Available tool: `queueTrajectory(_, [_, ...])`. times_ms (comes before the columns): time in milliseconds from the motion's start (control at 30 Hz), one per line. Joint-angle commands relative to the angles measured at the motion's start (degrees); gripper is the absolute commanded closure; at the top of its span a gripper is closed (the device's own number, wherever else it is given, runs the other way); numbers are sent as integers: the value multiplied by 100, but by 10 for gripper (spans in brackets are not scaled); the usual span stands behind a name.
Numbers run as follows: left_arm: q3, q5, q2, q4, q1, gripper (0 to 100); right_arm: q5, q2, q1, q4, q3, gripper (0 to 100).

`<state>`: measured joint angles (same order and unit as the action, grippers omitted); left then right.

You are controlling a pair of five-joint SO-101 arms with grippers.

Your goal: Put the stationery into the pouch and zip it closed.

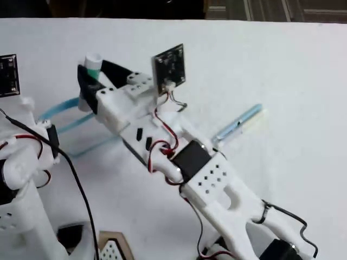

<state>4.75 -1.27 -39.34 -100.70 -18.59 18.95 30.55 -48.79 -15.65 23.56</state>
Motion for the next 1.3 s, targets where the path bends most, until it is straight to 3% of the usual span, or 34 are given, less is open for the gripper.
queueTrajectory(0, [343, 0, 338, -44, -4, 976, 26, 57, -66, 48, 97, 981])
queueTrajectory(233, [343, 0, 347, -53, -4, 976, -378, 40, -391, -523, 404, 947])
queueTrajectory(433, [343, 0, 347, -44, -4, 976, -387, 75, -725, -1182, 132, 618])
queueTrajectory(600, [343, 0, 347, -44, -4, 976, 62, 66, -338, -2000, -1090, 629])
queueTrajectory(733, [343, 0, 347, -44, -4, 976, 220, 4, 462, -2862, -2040, 636])
queueTrajectory(1033, [343, 0, 347, -53, -22, 976, 185, -462, 3327, -5358, -2180, 636])
queueTrajectory(1267, [343, 0, 347, -44, -13, 976, 290, -2431, 5086, -6158, -2233, 636])
